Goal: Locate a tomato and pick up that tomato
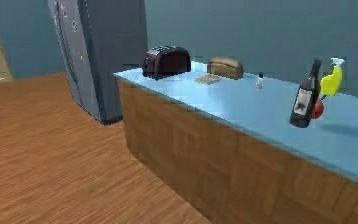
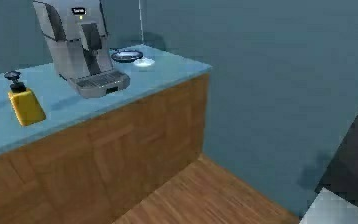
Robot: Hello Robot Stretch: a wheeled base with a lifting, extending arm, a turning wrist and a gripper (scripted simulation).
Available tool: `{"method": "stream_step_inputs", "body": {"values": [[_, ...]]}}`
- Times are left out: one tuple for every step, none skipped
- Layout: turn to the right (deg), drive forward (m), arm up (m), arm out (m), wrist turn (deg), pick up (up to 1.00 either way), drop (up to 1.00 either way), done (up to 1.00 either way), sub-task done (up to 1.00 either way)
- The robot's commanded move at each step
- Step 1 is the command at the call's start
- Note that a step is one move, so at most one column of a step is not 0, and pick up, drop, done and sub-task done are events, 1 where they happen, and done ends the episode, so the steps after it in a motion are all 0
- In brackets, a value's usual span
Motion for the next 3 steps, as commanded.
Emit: {"method": "stream_step_inputs", "body": {"values": [[39.0,0.0,0.0,0.0,0.0,0.0,0.0,0.0,0.0],[0.0,0.3,0.0,0.0,0.0,0.0,0.0,0.0,0.0],[-45.0,0.0,0.0,0.0,0.0,0.0,0.0,0.0,0.0]]}}
